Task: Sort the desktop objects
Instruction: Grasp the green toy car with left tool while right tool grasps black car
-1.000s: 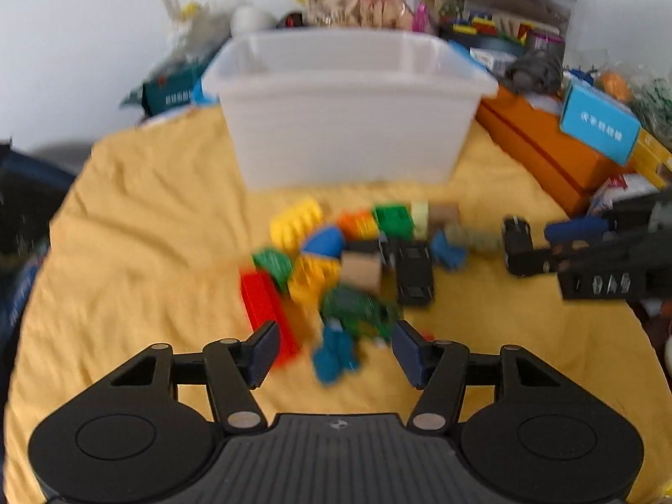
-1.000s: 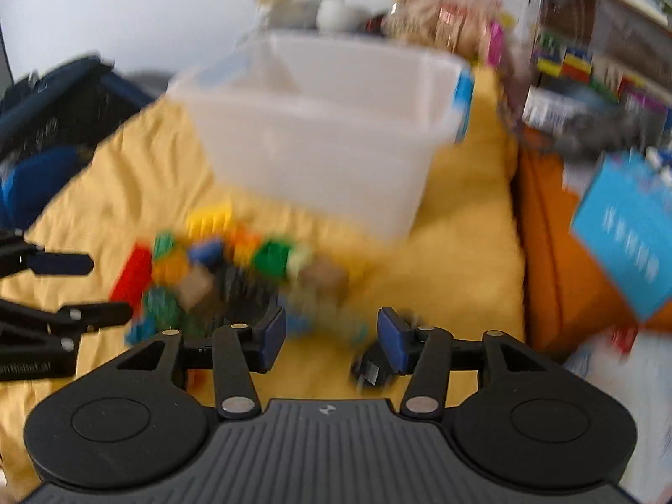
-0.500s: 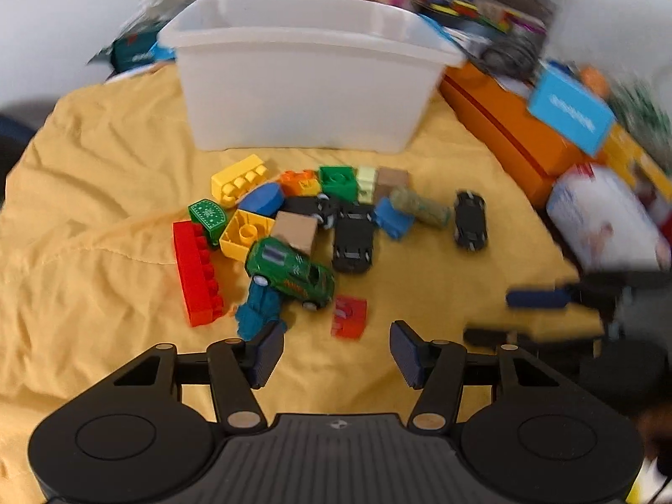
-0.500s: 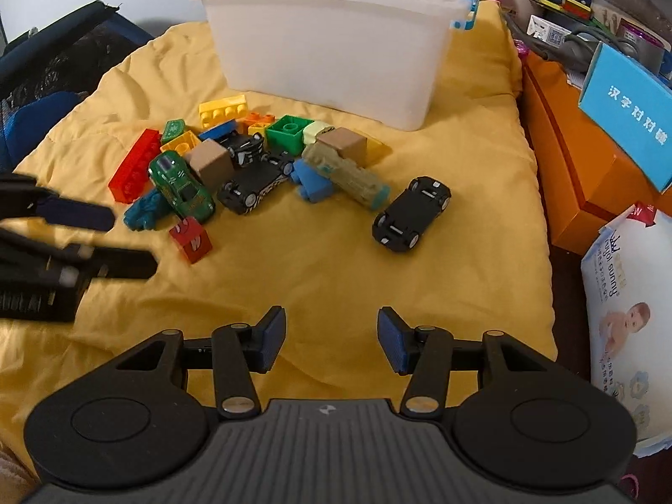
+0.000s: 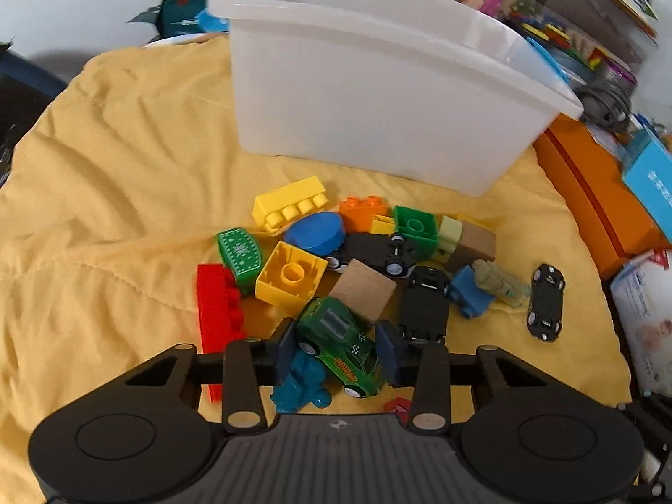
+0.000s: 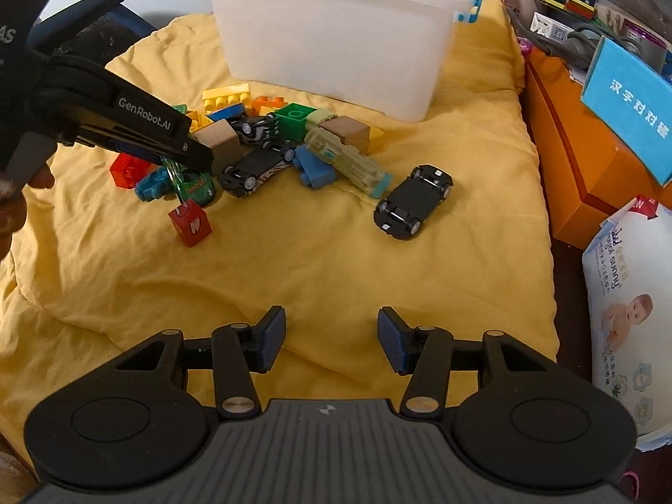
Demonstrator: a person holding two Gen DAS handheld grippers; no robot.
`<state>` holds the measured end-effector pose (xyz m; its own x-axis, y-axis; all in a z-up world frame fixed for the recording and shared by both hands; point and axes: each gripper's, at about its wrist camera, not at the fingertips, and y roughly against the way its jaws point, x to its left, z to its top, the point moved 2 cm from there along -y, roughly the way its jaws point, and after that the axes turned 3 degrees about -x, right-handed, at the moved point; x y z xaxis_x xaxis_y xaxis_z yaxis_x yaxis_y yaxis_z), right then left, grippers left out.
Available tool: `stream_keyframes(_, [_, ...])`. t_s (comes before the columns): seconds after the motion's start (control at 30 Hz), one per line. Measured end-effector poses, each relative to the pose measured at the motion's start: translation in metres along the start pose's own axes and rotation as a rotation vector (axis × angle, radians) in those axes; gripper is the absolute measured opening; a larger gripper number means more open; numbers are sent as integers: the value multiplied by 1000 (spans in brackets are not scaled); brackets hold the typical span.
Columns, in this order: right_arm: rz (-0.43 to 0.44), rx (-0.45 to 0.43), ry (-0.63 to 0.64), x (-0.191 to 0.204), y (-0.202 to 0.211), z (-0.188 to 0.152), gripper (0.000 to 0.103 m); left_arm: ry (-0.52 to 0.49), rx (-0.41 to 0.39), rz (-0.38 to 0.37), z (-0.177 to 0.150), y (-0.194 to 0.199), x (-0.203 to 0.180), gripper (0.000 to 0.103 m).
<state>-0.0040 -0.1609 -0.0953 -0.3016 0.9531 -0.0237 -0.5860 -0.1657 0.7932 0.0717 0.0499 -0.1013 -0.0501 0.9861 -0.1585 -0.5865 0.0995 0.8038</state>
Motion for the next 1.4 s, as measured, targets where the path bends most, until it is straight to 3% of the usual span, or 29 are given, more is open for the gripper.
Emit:
stream_keyframes(0.3, [-18,-13,-13,-6,0,4,53,-37,94,-210,-12,53,17,27])
stream_keyframes(0.5, [-19,-6,-8,-6,-2,5,53,-56,184,-304,-35,77,17,27])
stream_keyframes(0.67, [-12,-4,14,1,-1,7,53,-161,303,-389,-56,83,-1,27])
stream_keyframes(0.77, [-10,-2,16,4,-2,7,53,-234,326,-311,-62,66,-7,27])
stream_keyframes(0.97, [-22,-11,6,3,0,6,53,-309,196,-150,-47,55,-13,35])
stream_keyframes(1.17, [-64,-42,-37,-9,6,12,54,-177,167,-118,-54,71,-1,51])
stream_keyframes(1.3, [-119,-93,-75,-23,9,25,54,-88,181,-110,-69,67,-1,51])
stream_keyframes(1.4, [-152,-127,-128,-37,9,39,51,-106,170,-89,-74,60,-11,51])
